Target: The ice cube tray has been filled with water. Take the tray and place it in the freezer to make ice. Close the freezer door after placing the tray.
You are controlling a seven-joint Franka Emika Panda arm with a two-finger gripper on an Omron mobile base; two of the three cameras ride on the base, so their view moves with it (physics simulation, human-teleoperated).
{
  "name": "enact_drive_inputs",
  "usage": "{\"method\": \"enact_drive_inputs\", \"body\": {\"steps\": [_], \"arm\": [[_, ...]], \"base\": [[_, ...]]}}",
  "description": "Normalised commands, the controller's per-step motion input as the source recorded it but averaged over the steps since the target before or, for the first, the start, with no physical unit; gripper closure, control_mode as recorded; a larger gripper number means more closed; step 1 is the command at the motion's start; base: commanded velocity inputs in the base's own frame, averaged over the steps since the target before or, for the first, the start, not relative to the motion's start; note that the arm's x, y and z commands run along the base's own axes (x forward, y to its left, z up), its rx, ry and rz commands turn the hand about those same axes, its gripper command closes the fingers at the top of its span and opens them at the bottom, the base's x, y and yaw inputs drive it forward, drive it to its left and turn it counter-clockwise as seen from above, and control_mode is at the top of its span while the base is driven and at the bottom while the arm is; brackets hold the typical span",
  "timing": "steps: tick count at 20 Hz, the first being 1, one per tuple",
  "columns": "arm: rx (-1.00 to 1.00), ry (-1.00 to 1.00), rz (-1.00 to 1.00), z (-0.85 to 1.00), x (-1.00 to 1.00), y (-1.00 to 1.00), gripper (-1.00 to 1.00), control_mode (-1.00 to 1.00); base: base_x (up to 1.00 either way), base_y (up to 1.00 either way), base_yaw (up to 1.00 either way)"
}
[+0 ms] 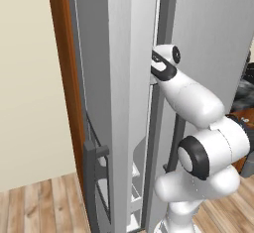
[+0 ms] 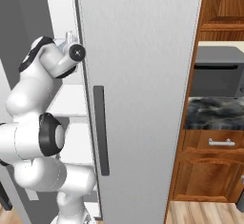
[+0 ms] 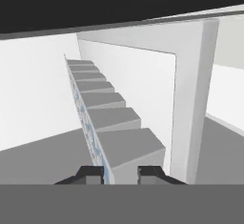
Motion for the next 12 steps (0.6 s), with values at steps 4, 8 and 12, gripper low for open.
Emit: {"method": "enact_drive_inputs", "body": {"steps": [4, 8, 12], "arm": [[0.00, 0.01, -0.03, -0.15, 0.26, 0.12, -1.00, -1.00], [0.00, 0.02, -0.03, -0.14, 0.26, 0.01, -1.00, -1.00], [0.00, 0.00, -0.01, -0.03, 0.07, 0.00, -1.00, -1.00]], "base": [[0.00, 0.00, 0.00], [0.00, 0.00, 0.00], [0.00, 0.00, 0.00]]}}
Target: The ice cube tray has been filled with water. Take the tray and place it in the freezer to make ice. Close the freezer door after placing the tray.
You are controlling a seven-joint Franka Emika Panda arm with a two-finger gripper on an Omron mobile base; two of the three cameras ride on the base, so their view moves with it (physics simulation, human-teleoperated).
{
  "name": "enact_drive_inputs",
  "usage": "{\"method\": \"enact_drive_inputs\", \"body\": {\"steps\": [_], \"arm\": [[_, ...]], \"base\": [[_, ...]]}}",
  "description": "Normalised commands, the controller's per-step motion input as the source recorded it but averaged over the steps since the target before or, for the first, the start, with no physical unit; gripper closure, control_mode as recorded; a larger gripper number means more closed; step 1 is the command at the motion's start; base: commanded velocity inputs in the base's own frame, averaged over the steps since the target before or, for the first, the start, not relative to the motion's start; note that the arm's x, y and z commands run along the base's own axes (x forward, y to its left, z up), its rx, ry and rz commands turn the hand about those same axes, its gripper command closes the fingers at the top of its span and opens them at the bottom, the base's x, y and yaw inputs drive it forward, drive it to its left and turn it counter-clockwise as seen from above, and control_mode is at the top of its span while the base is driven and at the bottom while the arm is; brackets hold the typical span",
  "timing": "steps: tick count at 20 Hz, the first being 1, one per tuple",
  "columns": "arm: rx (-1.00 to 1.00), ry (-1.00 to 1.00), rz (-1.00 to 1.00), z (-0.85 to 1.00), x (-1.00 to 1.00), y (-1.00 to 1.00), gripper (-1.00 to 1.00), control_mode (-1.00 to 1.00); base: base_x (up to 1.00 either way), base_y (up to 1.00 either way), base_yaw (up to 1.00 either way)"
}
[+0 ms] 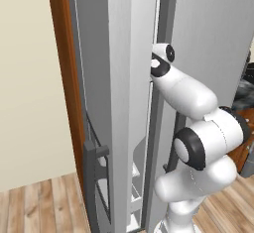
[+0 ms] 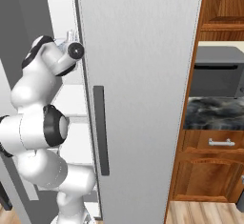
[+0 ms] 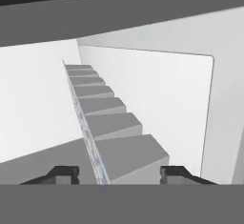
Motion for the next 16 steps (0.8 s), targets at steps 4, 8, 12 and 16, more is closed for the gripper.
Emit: {"method": "enact_drive_inputs", "body": {"steps": [4, 8, 12, 16], "arm": [[0.00, 0.00, 0.00, 0.00, -0.14, -0.03, -1.00, -1.00], [0.00, -0.01, 0.00, 0.05, -0.52, -0.10, -1.00, -1.00], [0.00, -0.11, 0.00, 0.21, -1.00, -0.40, -1.00, -1.00], [0.00, -0.10, 0.00, 0.15, -1.00, -0.56, -1.00, -1.00]], "base": [[0.00, 0.00, 0.00], [0.00, 0.00, 0.00], [0.00, 0.00, 0.00], [0.00, 0.00, 0.00]]}}
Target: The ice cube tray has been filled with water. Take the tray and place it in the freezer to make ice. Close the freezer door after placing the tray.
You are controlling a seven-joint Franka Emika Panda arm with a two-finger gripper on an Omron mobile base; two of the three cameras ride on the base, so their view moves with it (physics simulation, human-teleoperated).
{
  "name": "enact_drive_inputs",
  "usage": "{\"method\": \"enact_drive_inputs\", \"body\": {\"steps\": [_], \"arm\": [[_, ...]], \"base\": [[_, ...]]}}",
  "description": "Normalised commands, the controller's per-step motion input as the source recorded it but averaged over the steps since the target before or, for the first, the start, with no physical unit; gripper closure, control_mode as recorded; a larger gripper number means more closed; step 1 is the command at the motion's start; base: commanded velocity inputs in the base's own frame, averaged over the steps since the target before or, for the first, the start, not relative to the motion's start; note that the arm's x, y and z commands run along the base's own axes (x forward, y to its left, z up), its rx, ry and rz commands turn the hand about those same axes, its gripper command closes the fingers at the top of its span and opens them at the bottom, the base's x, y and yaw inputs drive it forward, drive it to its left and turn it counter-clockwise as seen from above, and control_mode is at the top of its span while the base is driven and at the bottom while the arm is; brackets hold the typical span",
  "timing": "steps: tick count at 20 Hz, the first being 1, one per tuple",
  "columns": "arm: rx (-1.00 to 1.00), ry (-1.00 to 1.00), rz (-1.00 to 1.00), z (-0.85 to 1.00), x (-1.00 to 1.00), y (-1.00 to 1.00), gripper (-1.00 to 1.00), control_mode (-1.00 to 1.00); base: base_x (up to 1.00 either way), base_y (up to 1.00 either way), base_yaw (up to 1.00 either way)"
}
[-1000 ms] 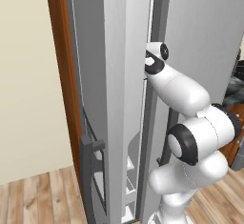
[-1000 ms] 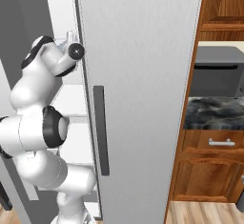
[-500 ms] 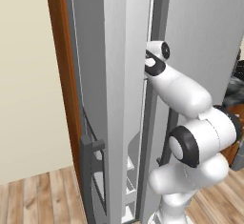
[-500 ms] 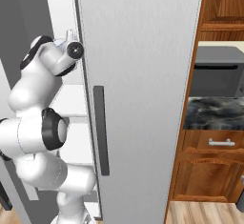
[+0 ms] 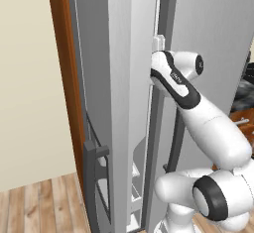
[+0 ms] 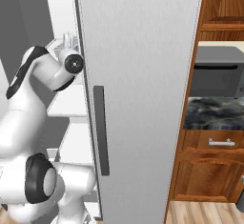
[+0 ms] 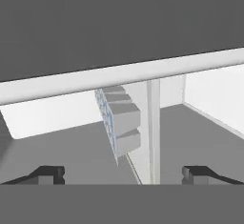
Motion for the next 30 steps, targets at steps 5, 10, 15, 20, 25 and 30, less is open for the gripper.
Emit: {"method": "enact_drive_inputs", "body": {"steps": [5, 10, 15, 20, 25, 30], "arm": [[0.00, -0.04, 0.00, 0.37, -1.00, -0.57, -1.00, -1.00], [-0.18, 0.00, 0.09, 0.37, -0.96, -0.41, -1.00, -1.00], [-0.41, 0.00, 0.27, 0.11, -0.71, -0.26, -1.00, -1.00], [-0.43, -0.02, 0.34, 0.00, -0.43, -0.36, -1.00, -1.00], [-0.34, -0.17, 0.31, -0.01, -0.31, -0.39, -1.00, -1.00], [-0.35, -0.30, 0.16, -0.17, -0.09, 0.00, -1.00, -1.00]], "base": [[0.00, 0.00, 0.00], [0.00, 0.00, 0.00], [0.00, 0.00, 0.00], [0.00, 0.00, 0.00], [0.00, 0.00, 0.00], [0.00, 0.00, 0.00]]}}
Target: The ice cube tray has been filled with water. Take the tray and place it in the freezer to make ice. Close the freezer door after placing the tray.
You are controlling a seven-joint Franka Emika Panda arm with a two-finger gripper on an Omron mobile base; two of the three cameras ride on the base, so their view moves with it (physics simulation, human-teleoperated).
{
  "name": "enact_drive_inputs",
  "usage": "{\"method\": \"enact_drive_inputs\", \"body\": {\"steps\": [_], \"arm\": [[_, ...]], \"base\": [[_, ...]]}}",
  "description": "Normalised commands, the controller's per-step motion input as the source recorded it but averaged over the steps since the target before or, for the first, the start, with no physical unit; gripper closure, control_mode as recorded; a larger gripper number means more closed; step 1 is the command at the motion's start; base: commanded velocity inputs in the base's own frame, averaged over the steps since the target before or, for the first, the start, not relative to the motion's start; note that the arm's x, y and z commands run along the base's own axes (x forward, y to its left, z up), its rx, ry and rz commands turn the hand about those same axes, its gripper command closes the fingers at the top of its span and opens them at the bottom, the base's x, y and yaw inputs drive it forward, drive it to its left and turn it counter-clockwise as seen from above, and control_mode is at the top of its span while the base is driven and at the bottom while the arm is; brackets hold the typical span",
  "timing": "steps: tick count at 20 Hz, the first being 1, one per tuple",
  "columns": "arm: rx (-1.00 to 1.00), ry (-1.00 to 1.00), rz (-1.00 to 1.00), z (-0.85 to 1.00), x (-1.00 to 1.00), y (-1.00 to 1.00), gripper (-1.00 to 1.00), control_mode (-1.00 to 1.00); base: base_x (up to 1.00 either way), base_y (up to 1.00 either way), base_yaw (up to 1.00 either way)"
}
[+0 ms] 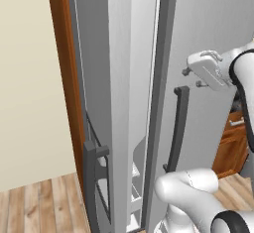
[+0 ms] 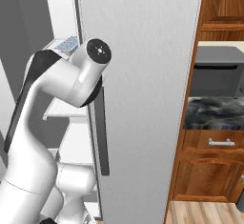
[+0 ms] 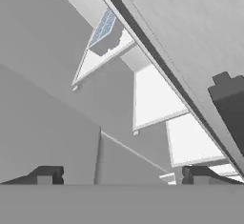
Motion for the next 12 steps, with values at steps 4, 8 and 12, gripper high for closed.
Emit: {"method": "enact_drive_inputs", "body": {"steps": [4, 8, 12], "arm": [[-0.34, -0.27, 0.11, -0.32, -0.14, 0.23, -1.00, -1.00], [-0.24, -0.14, 0.02, -0.29, -0.06, 0.31, -1.00, -1.00], [-0.15, -0.01, 0.00, -0.40, 0.00, 0.11, -1.00, -1.00]], "base": [[0.00, 0.00, 0.00], [0.00, 0.00, 0.00], [0.00, 0.00, 0.00]]}}
